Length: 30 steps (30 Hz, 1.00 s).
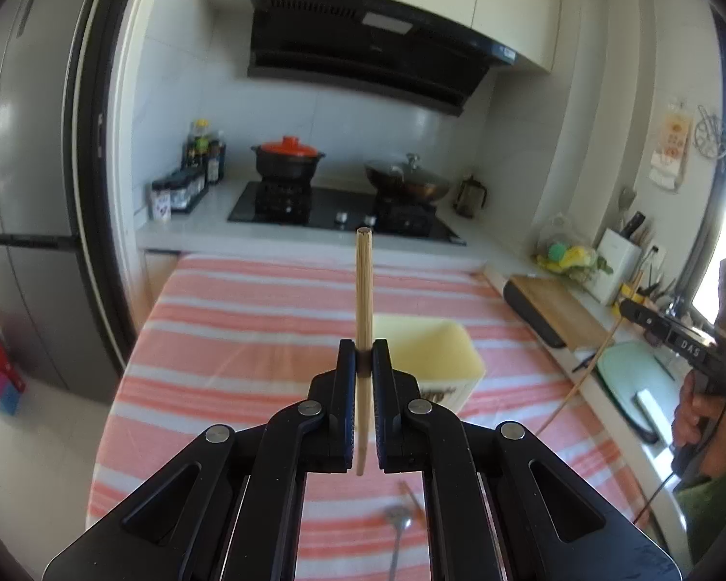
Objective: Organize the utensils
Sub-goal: 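Carry both chopsticks over the white box and open both tools to drop them, then move both open tools back over the remaining utensils on the cloth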
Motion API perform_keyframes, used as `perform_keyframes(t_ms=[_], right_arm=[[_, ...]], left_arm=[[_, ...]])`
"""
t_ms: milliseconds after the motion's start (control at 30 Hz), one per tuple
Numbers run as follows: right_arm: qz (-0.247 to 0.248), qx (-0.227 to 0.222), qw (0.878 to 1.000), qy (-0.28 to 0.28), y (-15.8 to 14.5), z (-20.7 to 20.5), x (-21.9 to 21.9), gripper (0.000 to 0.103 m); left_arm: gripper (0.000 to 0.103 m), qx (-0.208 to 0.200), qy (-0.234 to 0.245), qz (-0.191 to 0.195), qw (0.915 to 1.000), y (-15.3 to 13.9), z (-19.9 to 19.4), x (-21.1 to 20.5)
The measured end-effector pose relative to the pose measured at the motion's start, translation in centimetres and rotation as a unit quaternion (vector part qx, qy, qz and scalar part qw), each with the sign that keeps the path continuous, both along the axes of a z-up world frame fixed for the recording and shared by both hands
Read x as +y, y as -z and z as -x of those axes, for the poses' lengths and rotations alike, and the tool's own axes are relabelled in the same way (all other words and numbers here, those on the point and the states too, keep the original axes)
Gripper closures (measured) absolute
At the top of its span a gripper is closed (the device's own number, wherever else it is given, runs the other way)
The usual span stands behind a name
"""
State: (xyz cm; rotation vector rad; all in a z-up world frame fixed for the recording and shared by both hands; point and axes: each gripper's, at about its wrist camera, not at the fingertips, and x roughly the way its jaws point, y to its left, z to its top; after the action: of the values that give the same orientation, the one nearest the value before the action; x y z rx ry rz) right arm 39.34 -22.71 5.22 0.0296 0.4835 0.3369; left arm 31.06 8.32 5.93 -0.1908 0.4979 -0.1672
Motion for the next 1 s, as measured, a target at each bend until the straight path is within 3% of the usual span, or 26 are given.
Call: perform_keyframes(t_ms=[167, 300, 533, 733, 767, 800, 833, 867, 900, 1000], right_arm=[[-0.027, -0.054, 0.998, -0.009, -3.9, -4.0, 3.1, 0.096], [-0.026, -0.052, 0.998, -0.017, -3.4, -7.9, 6.0, 0.096], [0.013, 0.085, 0.996, -0.02, 5.0, -15.1, 8.5, 0.096], [0.022, 0.157, 0.987, -0.018, 10.1, -17.3, 8.0, 0.095], [0.027, 0.16, 0.987, -0.018, 10.4, -17.3, 8.0, 0.095], [0.031, 0.16, 0.987, -0.016, 10.3, -17.3, 8.0, 0.086], [0.032, 0.156, 0.987, -0.016, 10.1, -16.9, 7.9, 0.068], [0.03, 0.146, 0.989, -0.016, 9.7, -16.4, 7.8, 0.058], [0.029, 0.132, 0.991, -0.015, 9.1, -15.9, 7.6, 0.048], [0.044, 0.105, 0.993, -0.016, 7.3, -13.3, 6.8, 0.048]], left_arm=[[0.099, -0.047, -0.009, 0.005, 0.9988, -3.3, -4.8, -1.5], [0.099, -0.012, -0.003, -0.004, 0.9999, -1.8, -10.2, -3.8], [0.099, 0.114, 0.016, -0.01, 0.9933, 6.2, -17.4, -6.9], [0.096, 0.17, 0.019, -0.018, 0.985, 10.1, -19.6, -8.5], [0.087, 0.177, 0.017, -0.016, 0.9839, 10.2, -19.7, -8.5], [0.065, 0.181, 0.016, -0.013, 0.9834, 10.2, -19.5, -8.5], [0.053, 0.178, 0.014, -0.01, 0.9839, 10.0, -18.9, -8.2], [0.036, 0.168, 0.011, -0.012, 0.9856, 9.7, -18.0, -8.0], [0.03, 0.155, 0.009, -0.016, 0.9877, 9.3, -16.9, -7.7], [0.024, 0.137, 0.02, -0.032, 0.9898, 8.9, -13.5, -6.9]])
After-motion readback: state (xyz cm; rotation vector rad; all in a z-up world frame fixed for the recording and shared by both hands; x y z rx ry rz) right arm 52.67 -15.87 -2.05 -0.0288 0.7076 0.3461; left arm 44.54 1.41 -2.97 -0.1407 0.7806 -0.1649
